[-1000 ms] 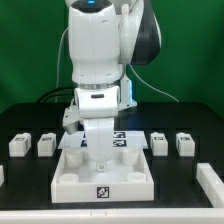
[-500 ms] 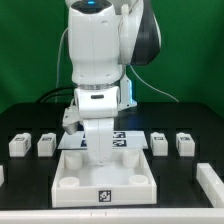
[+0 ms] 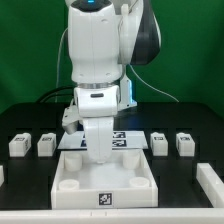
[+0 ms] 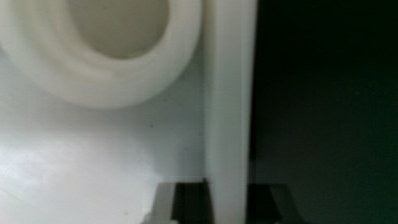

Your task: Assemble one leg

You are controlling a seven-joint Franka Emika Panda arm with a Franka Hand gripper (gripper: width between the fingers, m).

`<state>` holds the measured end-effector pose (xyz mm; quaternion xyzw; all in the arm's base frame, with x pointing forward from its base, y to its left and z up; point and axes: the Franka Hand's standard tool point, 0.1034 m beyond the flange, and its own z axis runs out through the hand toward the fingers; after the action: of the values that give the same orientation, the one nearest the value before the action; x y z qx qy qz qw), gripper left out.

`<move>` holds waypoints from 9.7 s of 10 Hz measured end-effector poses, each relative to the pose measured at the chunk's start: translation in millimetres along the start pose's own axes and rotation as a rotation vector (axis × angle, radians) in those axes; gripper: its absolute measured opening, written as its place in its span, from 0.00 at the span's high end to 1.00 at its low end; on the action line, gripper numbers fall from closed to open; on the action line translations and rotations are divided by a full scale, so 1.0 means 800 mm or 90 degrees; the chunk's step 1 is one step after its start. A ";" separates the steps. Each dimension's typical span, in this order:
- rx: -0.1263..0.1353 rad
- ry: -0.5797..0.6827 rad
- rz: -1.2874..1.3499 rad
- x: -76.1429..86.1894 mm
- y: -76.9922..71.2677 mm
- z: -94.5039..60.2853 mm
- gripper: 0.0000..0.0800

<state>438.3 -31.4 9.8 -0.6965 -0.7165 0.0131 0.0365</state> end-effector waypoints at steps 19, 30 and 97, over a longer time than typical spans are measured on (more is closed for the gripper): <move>-0.035 0.046 0.016 0.112 0.068 0.006 0.53; -0.047 0.045 0.072 0.115 0.070 -0.011 0.19; -0.192 0.238 0.869 0.156 0.169 -0.234 0.64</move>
Offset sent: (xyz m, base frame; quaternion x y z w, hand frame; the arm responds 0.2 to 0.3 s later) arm 0.0213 0.0393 -0.0046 -0.0051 0.0277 0.0017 0.9996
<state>582.7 91.3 191.6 -0.9767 -0.0977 -0.1853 0.0456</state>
